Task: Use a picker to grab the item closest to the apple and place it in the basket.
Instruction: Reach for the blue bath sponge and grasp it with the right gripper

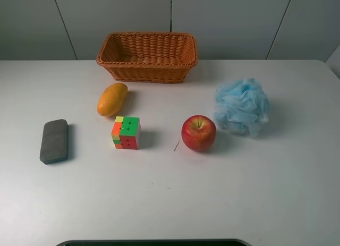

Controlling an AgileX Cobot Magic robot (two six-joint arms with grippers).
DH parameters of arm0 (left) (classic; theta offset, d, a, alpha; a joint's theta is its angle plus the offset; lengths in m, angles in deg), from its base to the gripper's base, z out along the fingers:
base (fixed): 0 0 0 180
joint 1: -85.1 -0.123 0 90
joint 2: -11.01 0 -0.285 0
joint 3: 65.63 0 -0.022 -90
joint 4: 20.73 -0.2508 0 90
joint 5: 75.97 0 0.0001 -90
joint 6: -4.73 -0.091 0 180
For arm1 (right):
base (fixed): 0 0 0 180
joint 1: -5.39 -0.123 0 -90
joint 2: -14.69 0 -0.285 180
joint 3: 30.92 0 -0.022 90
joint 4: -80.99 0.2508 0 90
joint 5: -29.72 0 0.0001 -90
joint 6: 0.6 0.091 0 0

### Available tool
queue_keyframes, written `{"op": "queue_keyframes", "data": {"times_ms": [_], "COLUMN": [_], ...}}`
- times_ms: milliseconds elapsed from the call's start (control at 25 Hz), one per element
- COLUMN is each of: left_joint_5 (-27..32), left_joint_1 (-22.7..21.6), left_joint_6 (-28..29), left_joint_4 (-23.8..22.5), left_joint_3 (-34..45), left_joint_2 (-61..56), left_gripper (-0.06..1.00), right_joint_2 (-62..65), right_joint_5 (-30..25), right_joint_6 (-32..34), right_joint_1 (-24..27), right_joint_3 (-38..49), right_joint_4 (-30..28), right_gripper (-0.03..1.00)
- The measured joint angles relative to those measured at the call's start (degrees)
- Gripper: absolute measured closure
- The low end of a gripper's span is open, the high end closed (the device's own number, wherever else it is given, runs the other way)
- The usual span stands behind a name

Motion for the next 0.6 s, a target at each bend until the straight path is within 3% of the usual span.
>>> {"op": "queue_keyframes", "data": {"times_ms": [600], "left_joint_5": [0.09], "left_joint_1": [0.0], "left_joint_6": [0.0], "left_joint_4": [0.0], "left_joint_3": [0.0], "left_joint_2": [0.0], "left_gripper": [0.21], "right_joint_2": [-41.18], "right_joint_5": [-0.26], "right_joint_6": [-5.28], "right_joint_1": [-0.76], "right_joint_3": [-21.41], "right_joint_4": [1.78], "right_gripper": [0.27]}}
